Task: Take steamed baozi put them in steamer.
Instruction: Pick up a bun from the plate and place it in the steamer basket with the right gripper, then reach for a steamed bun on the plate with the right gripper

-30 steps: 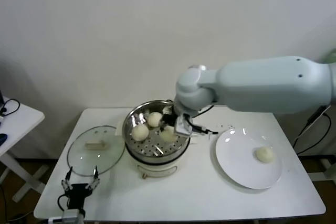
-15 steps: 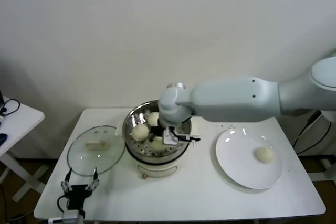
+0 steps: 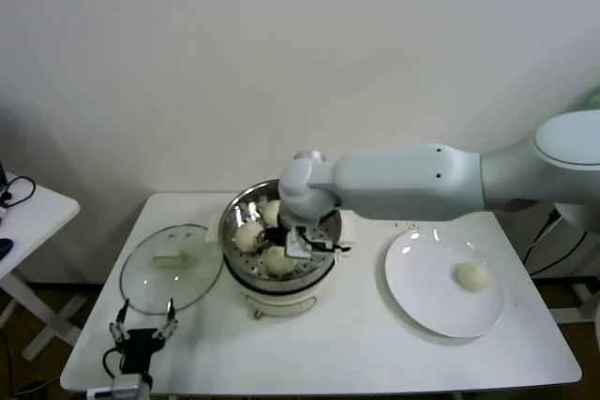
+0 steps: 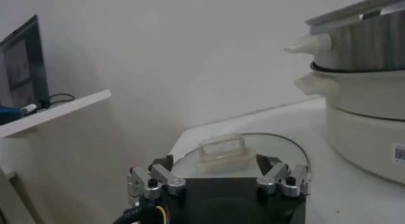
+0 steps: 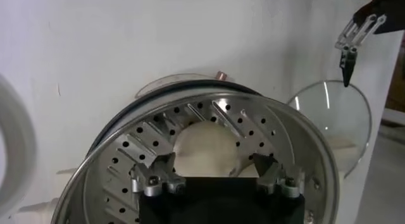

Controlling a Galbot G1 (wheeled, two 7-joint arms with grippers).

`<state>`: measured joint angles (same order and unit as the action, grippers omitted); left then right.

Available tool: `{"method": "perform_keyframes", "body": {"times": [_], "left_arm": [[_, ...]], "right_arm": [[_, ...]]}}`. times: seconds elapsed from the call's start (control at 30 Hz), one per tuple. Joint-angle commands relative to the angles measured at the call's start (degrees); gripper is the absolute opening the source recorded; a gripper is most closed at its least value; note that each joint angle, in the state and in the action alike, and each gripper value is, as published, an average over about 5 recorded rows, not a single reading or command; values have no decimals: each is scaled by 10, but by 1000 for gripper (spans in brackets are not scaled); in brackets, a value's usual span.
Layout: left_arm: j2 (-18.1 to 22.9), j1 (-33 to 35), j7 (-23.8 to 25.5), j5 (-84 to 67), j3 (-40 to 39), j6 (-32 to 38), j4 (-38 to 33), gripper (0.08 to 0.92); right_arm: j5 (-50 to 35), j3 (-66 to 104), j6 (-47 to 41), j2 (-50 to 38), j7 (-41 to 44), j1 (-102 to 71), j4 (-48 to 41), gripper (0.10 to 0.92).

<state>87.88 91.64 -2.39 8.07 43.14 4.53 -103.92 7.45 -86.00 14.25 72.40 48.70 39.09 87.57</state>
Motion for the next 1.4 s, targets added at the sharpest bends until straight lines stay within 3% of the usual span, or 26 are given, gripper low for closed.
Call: {"method": "perform_keyframes", "body": {"times": [0.03, 0.23, 0.43, 0.63, 0.8, 1.4], "left_arm": [[-1, 2, 0, -2, 0, 0, -2, 823], [-4, 4, -1, -1, 0, 2, -3, 823], [-7, 3, -2, 1, 3, 4, 0, 823], [-8, 3, -1, 1, 2, 2, -2, 823], [-8, 4, 0, 5, 1, 1, 0, 823], [-1, 11, -2, 13, 9, 5, 12, 823]], "right_arm": [[-148, -12, 7, -66, 58, 98, 5, 820], [-287, -110, -33, -158, 152, 231, 1, 823], [-341, -219, -121, -261, 141, 265, 6, 823], [-292, -216, -184, -380, 116, 163, -32, 823], [-225, -136, -197, -421, 107, 42, -99, 823], [-120, 93, -166, -369, 106, -231, -272, 823]]}}
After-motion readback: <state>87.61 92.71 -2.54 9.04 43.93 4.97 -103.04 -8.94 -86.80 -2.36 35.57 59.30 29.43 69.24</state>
